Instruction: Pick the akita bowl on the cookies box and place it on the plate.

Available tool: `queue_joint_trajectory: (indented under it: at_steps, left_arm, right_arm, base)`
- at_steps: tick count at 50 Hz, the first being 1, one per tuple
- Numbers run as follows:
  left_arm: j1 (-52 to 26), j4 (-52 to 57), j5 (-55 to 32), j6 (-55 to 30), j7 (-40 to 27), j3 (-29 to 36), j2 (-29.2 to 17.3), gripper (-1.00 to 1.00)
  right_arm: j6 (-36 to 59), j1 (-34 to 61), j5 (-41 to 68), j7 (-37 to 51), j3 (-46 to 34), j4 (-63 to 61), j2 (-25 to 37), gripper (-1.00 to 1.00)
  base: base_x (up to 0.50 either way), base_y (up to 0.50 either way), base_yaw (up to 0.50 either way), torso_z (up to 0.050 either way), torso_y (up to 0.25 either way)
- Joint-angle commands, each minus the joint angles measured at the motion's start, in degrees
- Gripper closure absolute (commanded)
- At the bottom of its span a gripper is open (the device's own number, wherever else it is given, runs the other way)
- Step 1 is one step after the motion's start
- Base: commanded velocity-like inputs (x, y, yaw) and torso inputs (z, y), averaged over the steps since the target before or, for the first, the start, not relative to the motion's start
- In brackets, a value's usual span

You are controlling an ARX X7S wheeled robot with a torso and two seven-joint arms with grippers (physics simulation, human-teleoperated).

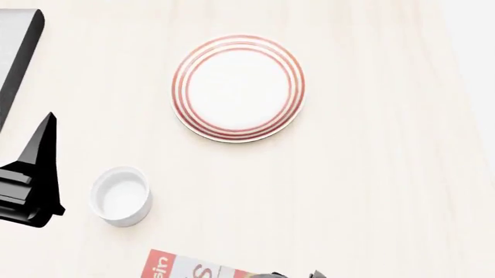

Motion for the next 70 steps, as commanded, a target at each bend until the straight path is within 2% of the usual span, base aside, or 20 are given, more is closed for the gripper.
queue_joint_trajectory:
  at_steps: [1,14,36,53,70]
  left_arm:
    - [0.30,0.18,-0.34,0.22,-0.11,-0.02,-0.11,-1.00]
    - [0.70,0.16,-0.50,0.77,-0.08,-0.04,-0.22,-1.00]
    - [1.15,0.14,-0.14,1.58,-0.06,0.81,-0.35,-1.00]
    - [1.10,0.01,0.07,1.94,-0.11,1.39,-0.62,-1.00]
    - [1.37,-0.18,-0.14,2.42,-0.19,1.20,-0.93,-1.00]
  right_arm:
    - [1.99,4.60,6.00,7.02,-9.93,-0.32,-1.47,-1.00]
    - [2.93,5.90,9.87,13.50,-17.51,0.37,-5.07,-1.00]
    - [9.63,2.64,4.33,13.92,-26.44,3.65,-9.75,-1.00]
    - [14.97,-1.01,-4.82,8.01,-23.70,6.77,-12.18,-1.00]
    - [14.77,-1.47,-13.78,-0.37,-28.41,5.61,-13.07,-1.00]
  base:
    - [0.00,0.00,0.00,0.000,0.000]
    - [0.00,0.00,0.00,0.000,0.000]
    - [0.00,0.00,0.00,0.000,0.000]
    - [0.00,0.00,0.00,0.000,0.000]
    - [0.00,0.00,0.00,0.000,0.000]
